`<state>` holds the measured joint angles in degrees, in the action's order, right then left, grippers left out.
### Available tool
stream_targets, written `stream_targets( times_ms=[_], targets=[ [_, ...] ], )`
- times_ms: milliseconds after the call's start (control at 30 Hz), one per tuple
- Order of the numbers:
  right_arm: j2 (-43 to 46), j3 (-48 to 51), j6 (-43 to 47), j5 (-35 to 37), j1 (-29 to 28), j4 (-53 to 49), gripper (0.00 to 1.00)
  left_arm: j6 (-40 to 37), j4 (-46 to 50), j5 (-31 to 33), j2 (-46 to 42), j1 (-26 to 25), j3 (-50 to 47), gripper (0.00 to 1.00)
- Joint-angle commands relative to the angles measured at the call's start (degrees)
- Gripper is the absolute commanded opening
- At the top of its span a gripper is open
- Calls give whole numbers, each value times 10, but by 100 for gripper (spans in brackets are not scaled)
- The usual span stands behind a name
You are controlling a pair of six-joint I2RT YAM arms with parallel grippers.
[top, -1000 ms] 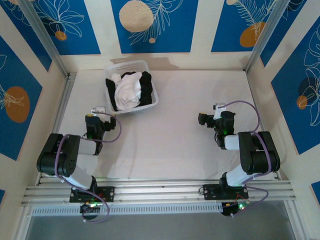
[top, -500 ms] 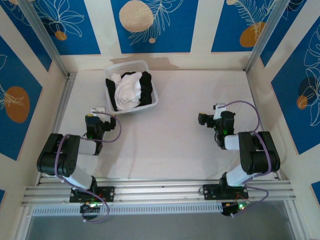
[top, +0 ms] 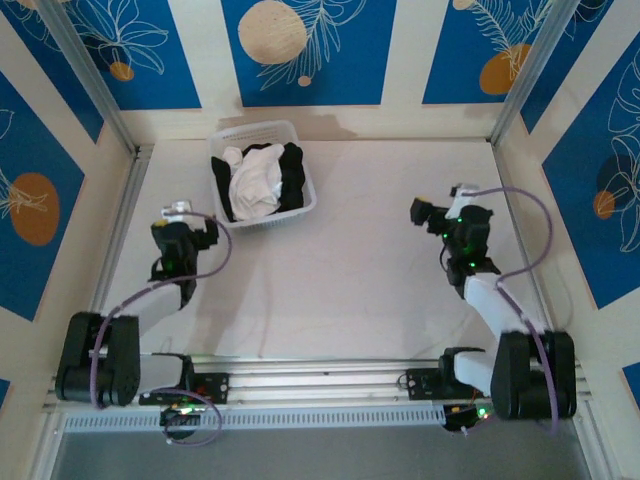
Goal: Fold the inside-out t-shirt
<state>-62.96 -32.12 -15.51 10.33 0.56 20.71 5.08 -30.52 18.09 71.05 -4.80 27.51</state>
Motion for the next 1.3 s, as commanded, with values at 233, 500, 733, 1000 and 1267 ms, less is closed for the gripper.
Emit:
stream_targets(
  times_ms=[233,500,733,1000,1267],
  targets=[
    [-85,-224,46,-36,-277,-250,95,123,311,-256,114,-11,246,96],
    [-146,-261,43,-20,-310,-267,94,27,441,-206,253,-97,424,89],
    [-131,-236,30,-10,-303,-289,94,18,510,-183,361,-105,531,74],
    [-105,-214,14,-17,-290,-302,94,4,559,-185,433,-104,633,37],
    [-40,-208,17,-3,-271,-343,95,13,527,-184,290,-105,685,0]
  ],
)
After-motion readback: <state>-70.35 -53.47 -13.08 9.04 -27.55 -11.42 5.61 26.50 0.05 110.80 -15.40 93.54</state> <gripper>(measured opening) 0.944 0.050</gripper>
